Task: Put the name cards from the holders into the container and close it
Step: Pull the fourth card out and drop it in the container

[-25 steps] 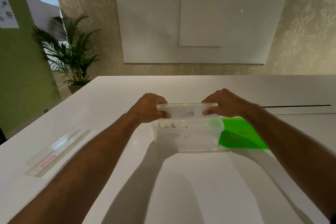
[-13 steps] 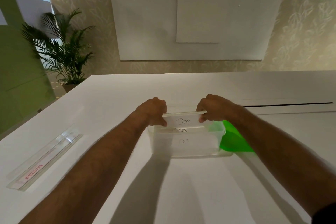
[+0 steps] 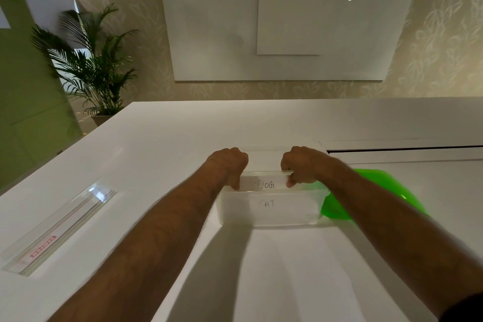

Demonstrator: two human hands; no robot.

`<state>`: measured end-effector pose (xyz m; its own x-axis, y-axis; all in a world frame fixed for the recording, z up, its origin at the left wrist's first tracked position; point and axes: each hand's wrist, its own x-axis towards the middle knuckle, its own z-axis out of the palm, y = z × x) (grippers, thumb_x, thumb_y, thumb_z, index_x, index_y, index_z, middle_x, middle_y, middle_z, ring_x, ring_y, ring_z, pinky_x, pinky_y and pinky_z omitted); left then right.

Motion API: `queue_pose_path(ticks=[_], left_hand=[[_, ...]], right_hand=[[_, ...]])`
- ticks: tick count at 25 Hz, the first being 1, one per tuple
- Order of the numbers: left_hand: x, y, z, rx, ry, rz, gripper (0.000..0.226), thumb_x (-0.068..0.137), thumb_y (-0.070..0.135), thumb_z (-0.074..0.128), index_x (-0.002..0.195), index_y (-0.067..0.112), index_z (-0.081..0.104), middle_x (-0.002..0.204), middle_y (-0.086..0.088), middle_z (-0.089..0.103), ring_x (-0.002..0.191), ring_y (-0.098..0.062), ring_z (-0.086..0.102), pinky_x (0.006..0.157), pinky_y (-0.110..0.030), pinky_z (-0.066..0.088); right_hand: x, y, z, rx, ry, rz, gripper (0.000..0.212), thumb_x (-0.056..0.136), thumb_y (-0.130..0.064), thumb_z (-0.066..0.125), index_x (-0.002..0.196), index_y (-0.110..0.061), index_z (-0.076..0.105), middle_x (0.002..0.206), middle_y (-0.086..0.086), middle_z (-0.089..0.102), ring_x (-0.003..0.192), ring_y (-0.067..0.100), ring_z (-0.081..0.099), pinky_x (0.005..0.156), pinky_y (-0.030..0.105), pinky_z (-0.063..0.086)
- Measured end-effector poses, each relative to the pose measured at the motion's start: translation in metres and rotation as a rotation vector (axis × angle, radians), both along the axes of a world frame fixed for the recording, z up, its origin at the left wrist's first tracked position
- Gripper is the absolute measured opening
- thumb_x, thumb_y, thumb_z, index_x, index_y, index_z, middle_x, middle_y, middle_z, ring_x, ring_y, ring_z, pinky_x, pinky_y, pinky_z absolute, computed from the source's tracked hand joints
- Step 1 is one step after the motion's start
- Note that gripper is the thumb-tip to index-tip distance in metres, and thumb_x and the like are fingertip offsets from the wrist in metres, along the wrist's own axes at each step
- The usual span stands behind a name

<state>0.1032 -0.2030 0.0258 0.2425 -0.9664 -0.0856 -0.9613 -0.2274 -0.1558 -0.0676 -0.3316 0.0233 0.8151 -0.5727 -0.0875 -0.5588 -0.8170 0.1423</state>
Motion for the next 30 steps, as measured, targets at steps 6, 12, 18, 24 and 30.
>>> queue_pose_path(ticks=[6, 12, 18, 24, 30], left_hand=[[-0.003, 0.003, 0.001, -0.017, -0.016, -0.003, 0.050, 0.074, 0.029, 0.081, 0.114, 0.008, 0.061, 0.117, -0.012, 0.060, 0.099, -0.030, 0.063, 0.068, -0.033, 0.046], [0.001, 0.013, 0.005, -0.160, 0.106, 0.001, 0.057, 0.082, 0.041, 0.073, 0.132, 0.019, 0.056, 0.132, -0.006, 0.057, 0.116, -0.027, 0.058, 0.093, -0.038, 0.050], [-0.007, 0.039, 0.015, -0.617, 0.202, -0.044, 0.062, 0.091, 0.049, 0.060, 0.144, 0.021, 0.044, 0.145, 0.000, 0.053, 0.135, -0.020, 0.043, 0.105, -0.041, 0.044], [-0.016, 0.066, 0.013, -0.778, 0.087, -0.067, 0.082, 0.091, 0.064, 0.045, 0.152, 0.012, 0.031, 0.158, -0.009, 0.035, 0.147, -0.027, 0.029, 0.120, -0.044, 0.027], [-0.025, 0.098, 0.004, -0.788, 0.005, 0.009, 0.096, 0.086, 0.078, 0.019, 0.157, 0.013, 0.015, 0.165, -0.009, 0.015, 0.153, -0.027, 0.010, 0.122, -0.052, 0.014]], right_hand=[[0.001, -0.001, -0.003, -0.011, 0.010, -0.002, 0.048, 0.076, -0.039, 0.077, 0.117, -0.020, 0.061, 0.122, 0.009, 0.056, 0.111, 0.029, 0.056, 0.078, 0.031, 0.040], [-0.007, 0.011, 0.013, 0.037, -0.177, 0.031, 0.056, 0.084, -0.049, 0.068, 0.133, -0.027, 0.055, 0.130, -0.003, 0.061, 0.120, 0.020, 0.053, 0.097, 0.035, 0.044], [-0.010, 0.040, 0.027, -0.126, -0.652, 0.010, 0.055, 0.091, -0.054, 0.054, 0.136, -0.024, 0.053, 0.139, -0.003, 0.059, 0.125, 0.021, 0.056, 0.102, 0.040, 0.045], [-0.007, 0.075, 0.020, -0.285, -0.775, -0.011, 0.077, 0.093, -0.062, 0.036, 0.151, -0.012, 0.027, 0.159, 0.011, 0.030, 0.147, 0.028, 0.027, 0.117, 0.046, 0.025], [-0.012, 0.108, 0.002, -0.367, -0.761, -0.045, 0.090, 0.089, -0.073, 0.020, 0.156, -0.015, 0.000, 0.165, 0.011, 0.002, 0.152, 0.028, -0.002, 0.122, 0.053, 0.004]])
